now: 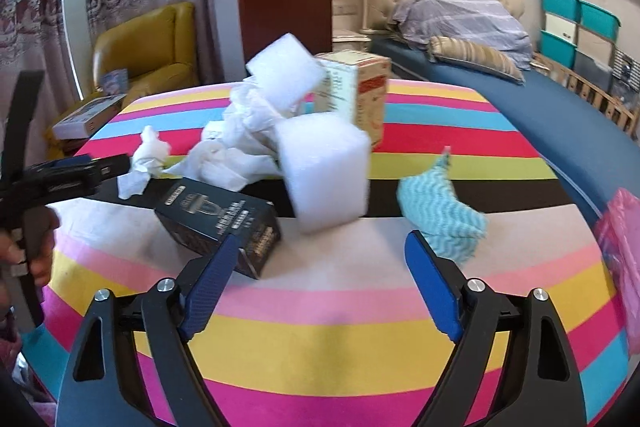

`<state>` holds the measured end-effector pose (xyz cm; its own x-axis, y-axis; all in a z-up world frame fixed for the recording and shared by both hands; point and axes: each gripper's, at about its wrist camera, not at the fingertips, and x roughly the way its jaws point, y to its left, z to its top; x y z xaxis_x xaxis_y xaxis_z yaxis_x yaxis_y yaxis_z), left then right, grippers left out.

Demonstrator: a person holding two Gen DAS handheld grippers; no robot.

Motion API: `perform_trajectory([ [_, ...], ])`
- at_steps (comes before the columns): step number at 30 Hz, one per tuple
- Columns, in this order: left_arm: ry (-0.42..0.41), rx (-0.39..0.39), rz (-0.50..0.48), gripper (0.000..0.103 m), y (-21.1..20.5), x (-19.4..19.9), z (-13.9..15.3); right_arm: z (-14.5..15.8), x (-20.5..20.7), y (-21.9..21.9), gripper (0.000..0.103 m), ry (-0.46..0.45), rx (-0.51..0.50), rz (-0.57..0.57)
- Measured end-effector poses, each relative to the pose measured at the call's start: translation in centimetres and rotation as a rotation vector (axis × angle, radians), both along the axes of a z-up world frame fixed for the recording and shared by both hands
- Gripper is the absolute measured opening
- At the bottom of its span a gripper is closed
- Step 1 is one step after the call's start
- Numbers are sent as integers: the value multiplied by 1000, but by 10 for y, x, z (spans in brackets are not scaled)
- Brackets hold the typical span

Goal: Collect trash
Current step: 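Grasp a white tissue with the left gripper while the right grasps the black DORMI box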

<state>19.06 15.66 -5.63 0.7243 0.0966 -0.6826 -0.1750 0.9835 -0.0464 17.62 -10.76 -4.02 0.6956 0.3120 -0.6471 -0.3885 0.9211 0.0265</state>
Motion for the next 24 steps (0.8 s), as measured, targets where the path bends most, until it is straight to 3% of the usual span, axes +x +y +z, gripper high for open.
perform_trajectory([
  [5,9,11,-27,94,-9,27,-4,-2,-2,8,78,23,-9,47],
  [10,78,-4,-91,59,-15,39,-16,-4,1,14,78,51,-6,77],
  [12,78,-2,-97,38,-13,36,-17,-6,3,18,78,67,-13,95],
  [19,36,142,-52,33,4,10,-11,-7,12,44,80,68,-77,197],
  [24,63,79,2,33,30,4,-14,-9,29,59,83,84,-94,259],
])
